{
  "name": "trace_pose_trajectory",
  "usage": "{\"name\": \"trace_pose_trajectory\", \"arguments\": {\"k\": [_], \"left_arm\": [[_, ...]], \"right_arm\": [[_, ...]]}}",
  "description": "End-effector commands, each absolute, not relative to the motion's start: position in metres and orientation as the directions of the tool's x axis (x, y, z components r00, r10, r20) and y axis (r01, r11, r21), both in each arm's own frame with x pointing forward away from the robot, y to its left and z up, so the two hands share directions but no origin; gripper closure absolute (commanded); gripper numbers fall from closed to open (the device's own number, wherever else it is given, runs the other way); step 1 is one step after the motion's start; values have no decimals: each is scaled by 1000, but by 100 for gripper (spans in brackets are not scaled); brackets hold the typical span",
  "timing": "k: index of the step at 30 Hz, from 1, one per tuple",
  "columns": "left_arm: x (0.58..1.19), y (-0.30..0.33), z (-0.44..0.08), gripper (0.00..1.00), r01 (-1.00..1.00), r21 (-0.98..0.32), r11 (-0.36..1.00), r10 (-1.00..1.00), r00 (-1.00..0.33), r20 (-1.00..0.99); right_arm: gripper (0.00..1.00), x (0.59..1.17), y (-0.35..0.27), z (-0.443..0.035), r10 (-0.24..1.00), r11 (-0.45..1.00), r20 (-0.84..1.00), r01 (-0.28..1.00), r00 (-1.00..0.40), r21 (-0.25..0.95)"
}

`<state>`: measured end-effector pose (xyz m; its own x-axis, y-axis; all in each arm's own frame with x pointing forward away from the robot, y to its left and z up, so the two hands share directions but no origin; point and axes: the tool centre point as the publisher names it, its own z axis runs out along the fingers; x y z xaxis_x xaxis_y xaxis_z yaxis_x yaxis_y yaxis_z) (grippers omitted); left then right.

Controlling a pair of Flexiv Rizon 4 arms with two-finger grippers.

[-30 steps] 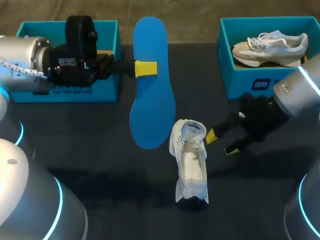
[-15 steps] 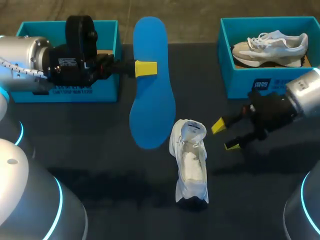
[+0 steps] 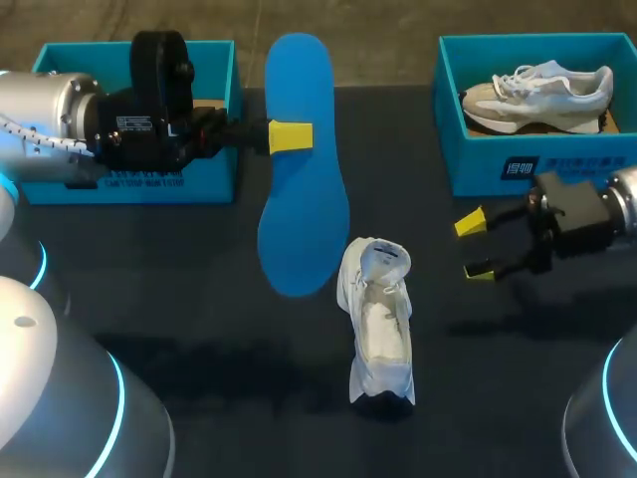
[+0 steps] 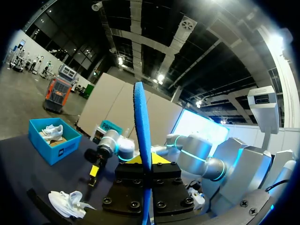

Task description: Take the shoe out of the shoebox, open the shoe tongue, remove and reinsert the insole, then place the shoe into the shoebox

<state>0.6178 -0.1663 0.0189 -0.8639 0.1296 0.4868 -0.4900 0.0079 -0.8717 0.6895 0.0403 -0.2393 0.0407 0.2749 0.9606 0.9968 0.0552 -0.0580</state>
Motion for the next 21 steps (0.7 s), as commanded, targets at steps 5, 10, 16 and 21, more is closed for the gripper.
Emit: {"name": "trace_pose_trajectory", "arguments": {"k": [5,10,16,21], "left_arm": [[618,-168,19,100,-490,-872,10,130,-864,487],[621,-167,20,100,-478,-878,9,148,-868,474],[643,-158,26,100,-255,-967,4,203,-947,250],[667,-155,25,100,-104,-994,30,182,-977,108]], "right_arm": [[0,684,38,-229,258,-11,964,998,64,-64],[0,685,38,-227,245,-15,967,997,76,-75],[0,685,38,-227,245,-15,967,997,76,-75],[0,685,38,-227,245,-15,967,997,76,-75]]}}
